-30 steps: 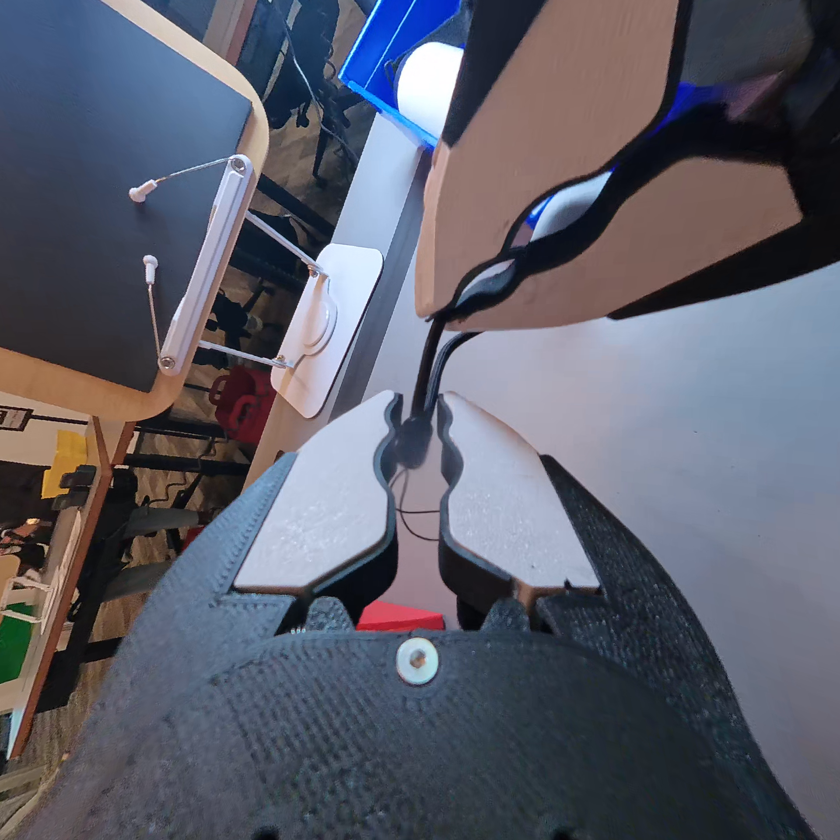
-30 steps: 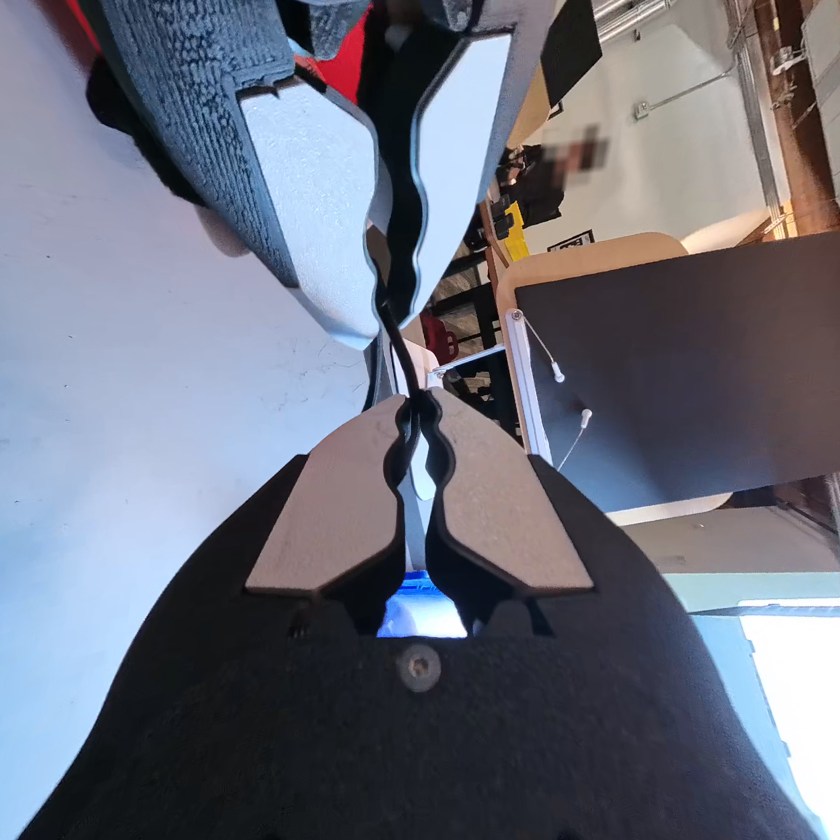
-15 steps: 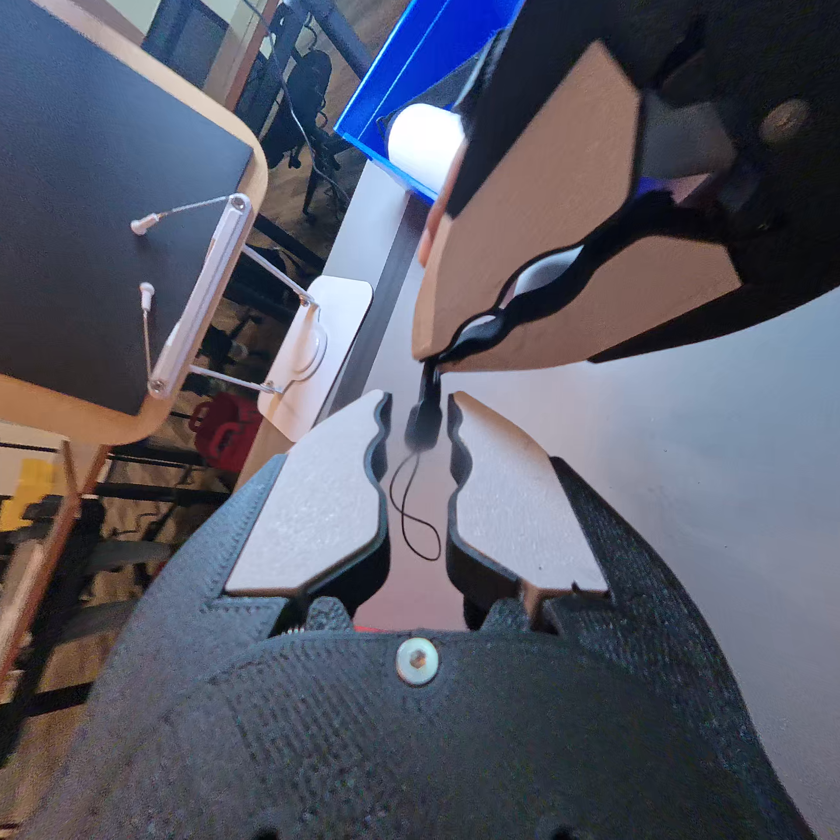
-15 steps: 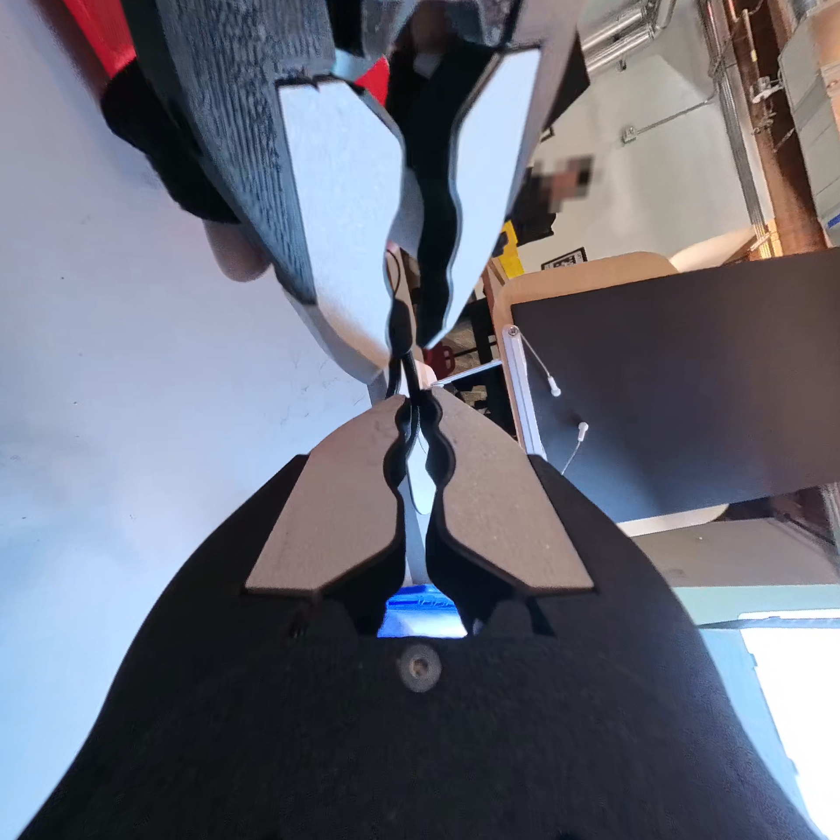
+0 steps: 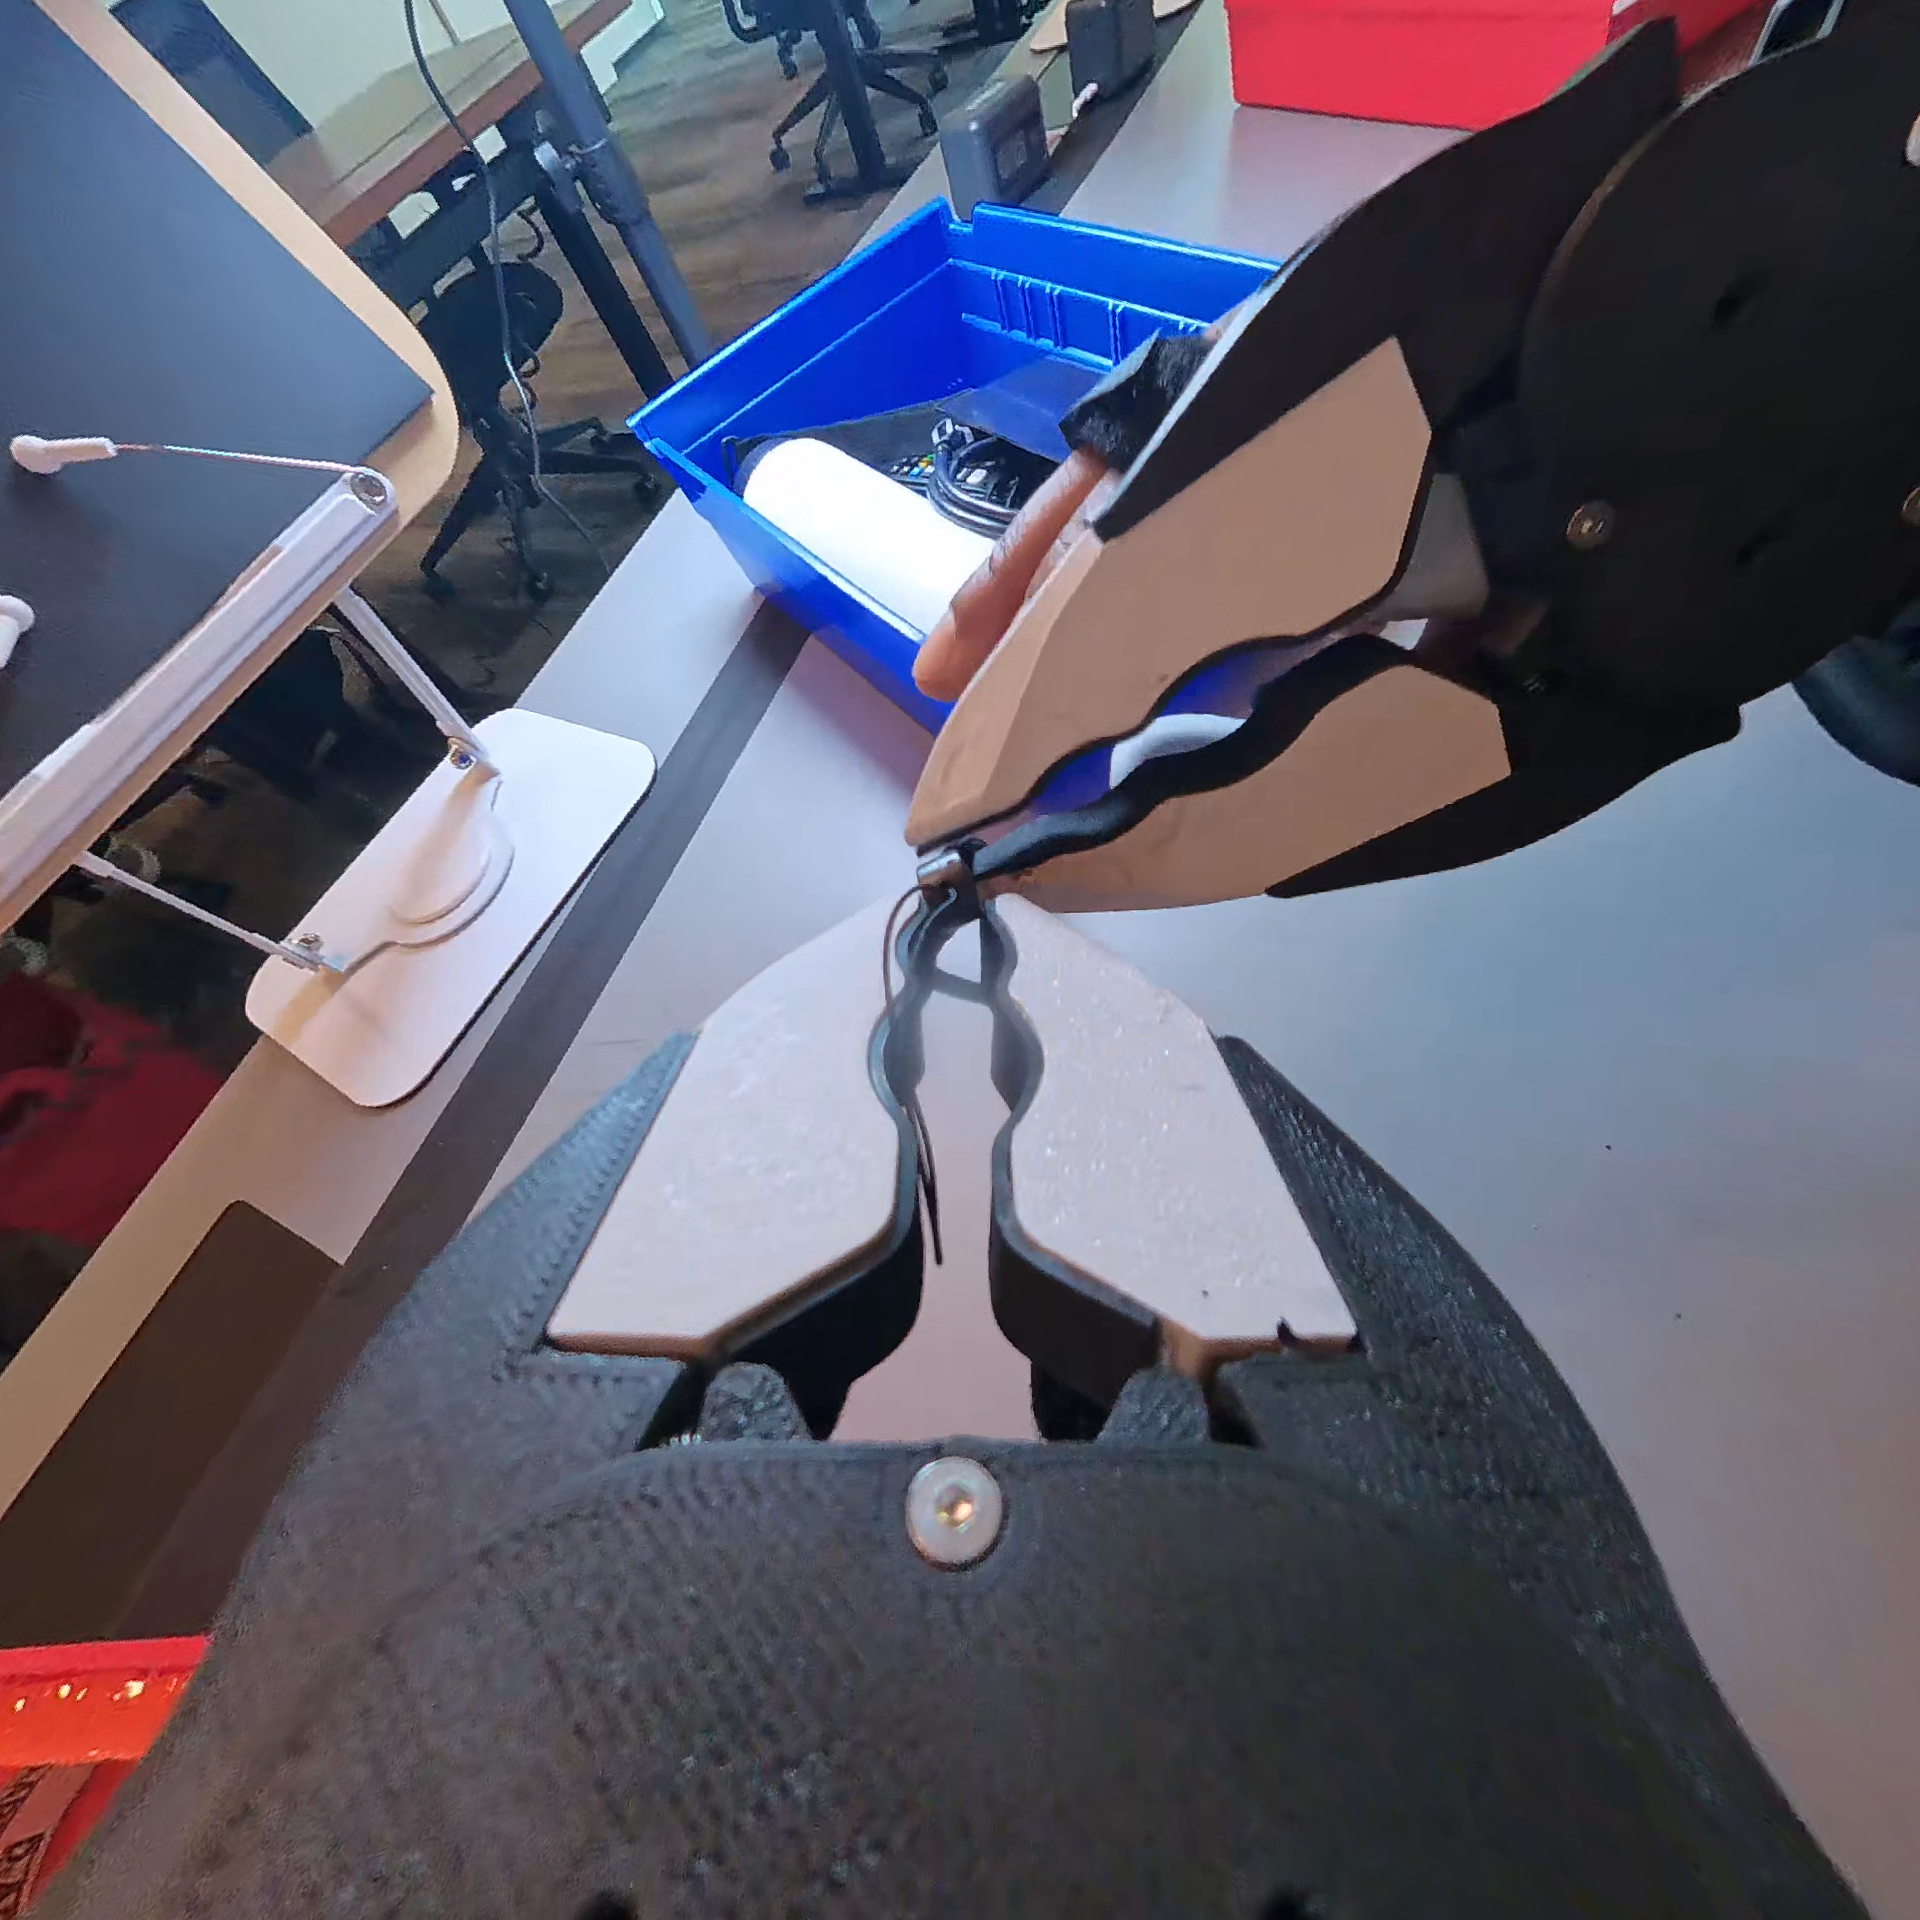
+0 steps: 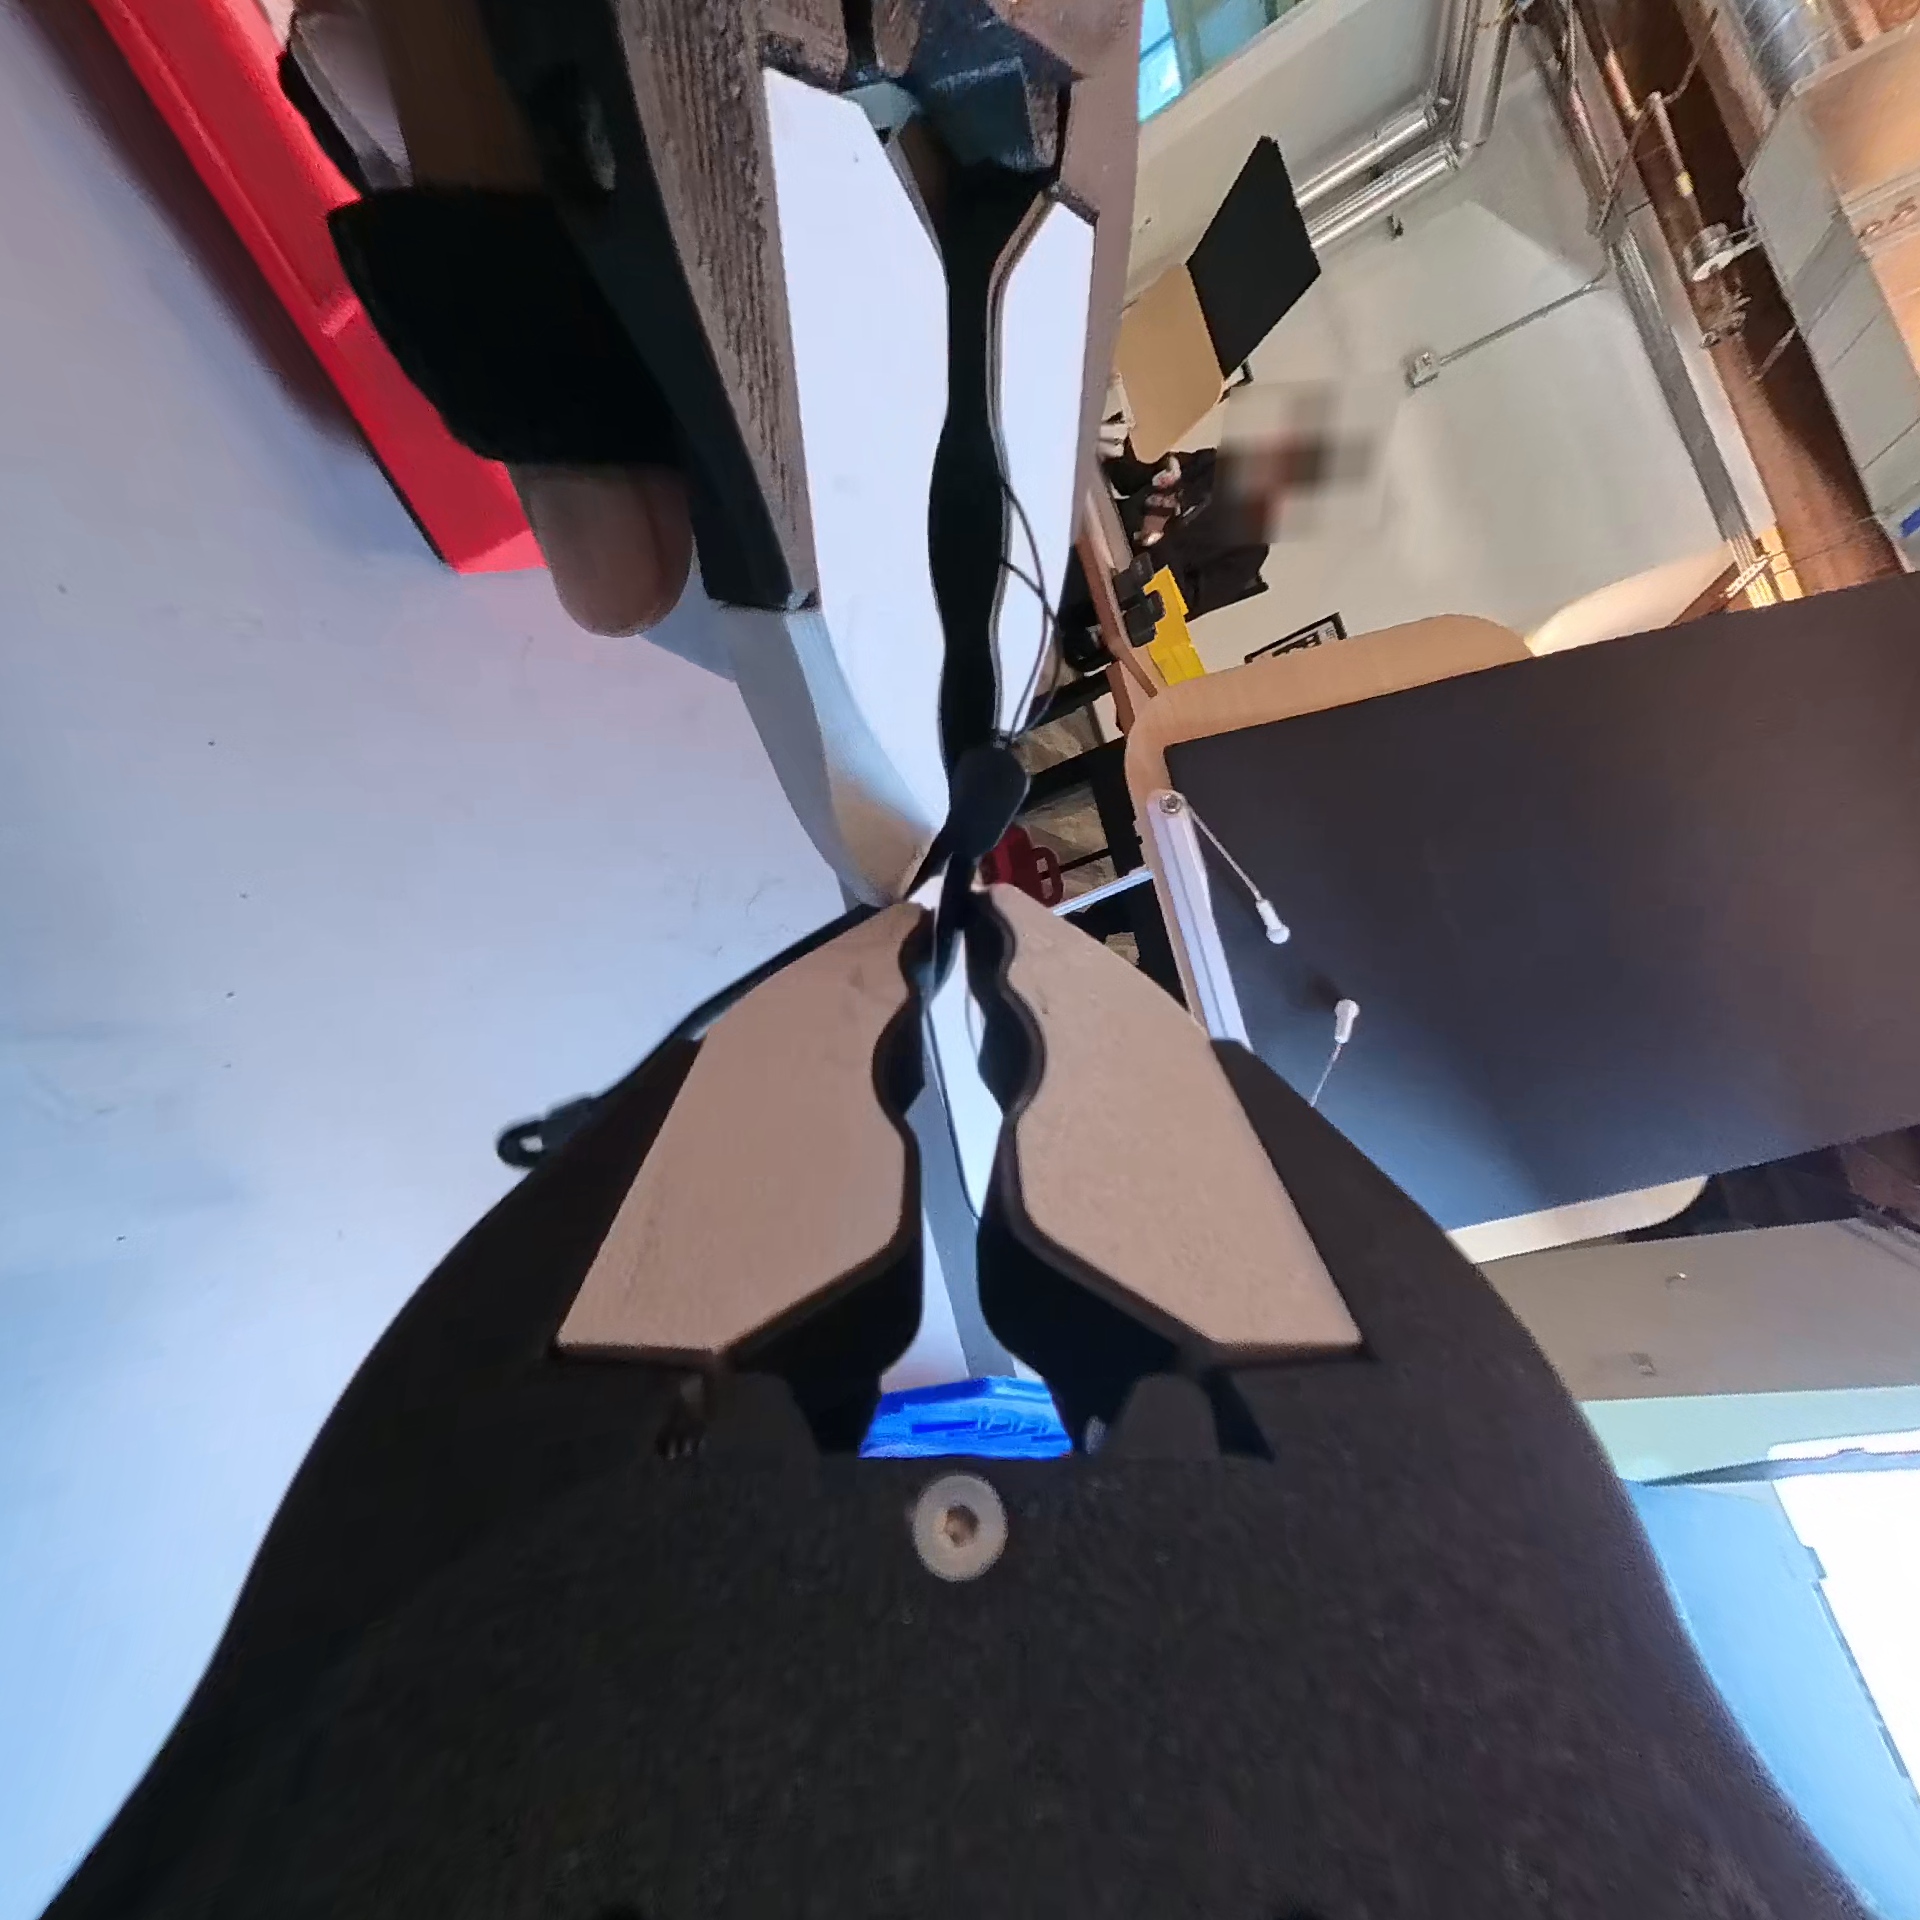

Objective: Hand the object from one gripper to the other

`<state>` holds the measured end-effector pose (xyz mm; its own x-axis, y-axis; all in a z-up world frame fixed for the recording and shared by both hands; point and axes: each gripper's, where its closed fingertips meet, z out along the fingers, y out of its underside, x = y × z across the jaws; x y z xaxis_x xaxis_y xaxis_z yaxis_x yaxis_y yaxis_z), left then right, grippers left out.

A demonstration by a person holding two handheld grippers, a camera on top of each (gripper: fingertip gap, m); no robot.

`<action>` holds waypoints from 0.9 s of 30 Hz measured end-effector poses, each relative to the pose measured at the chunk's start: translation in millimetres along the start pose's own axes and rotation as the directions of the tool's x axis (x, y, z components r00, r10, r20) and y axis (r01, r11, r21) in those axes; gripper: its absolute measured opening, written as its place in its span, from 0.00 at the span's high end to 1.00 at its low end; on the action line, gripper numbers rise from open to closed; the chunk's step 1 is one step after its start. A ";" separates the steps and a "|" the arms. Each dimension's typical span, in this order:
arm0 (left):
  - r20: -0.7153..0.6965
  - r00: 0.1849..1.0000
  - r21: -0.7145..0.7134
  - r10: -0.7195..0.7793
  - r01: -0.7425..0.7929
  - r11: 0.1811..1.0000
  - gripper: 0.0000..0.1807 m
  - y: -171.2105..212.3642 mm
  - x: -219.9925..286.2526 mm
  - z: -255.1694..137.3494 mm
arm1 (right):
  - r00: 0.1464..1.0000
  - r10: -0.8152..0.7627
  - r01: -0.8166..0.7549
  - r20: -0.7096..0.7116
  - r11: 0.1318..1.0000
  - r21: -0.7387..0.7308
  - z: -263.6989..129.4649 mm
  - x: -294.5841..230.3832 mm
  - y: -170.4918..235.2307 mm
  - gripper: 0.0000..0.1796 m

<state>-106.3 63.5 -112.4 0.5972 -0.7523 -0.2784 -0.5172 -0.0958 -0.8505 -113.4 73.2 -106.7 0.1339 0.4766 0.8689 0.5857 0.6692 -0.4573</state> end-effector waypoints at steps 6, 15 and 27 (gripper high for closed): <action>0.033 0.998 0.105 -0.054 0.050 0.993 0.93 -11.3 -9.9 -4.0 | 0.982 0.185 -0.183 -0.041 0.982 0.048 -1.6 14.6 -4.0 0.98; 0.131 0.979 0.386 -0.154 0.093 0.918 0.89 -38.3 -26.6 -12.5 | 0.716 0.695 -0.693 0.073 0.695 0.191 -7.8 38.6 -9.6 0.98; 0.210 0.973 0.336 -0.092 0.017 0.942 0.98 -34.7 -29.7 -12.1 | 0.522 0.815 -0.852 0.252 0.491 0.181 -6.8 31.7 -17.6 0.98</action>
<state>-113.5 81.2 -69.2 0.7575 -0.5866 -0.2865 -0.2715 0.1160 -0.9554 -114.0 72.6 -69.8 0.3457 0.9378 0.0336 0.0288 0.0252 -0.9993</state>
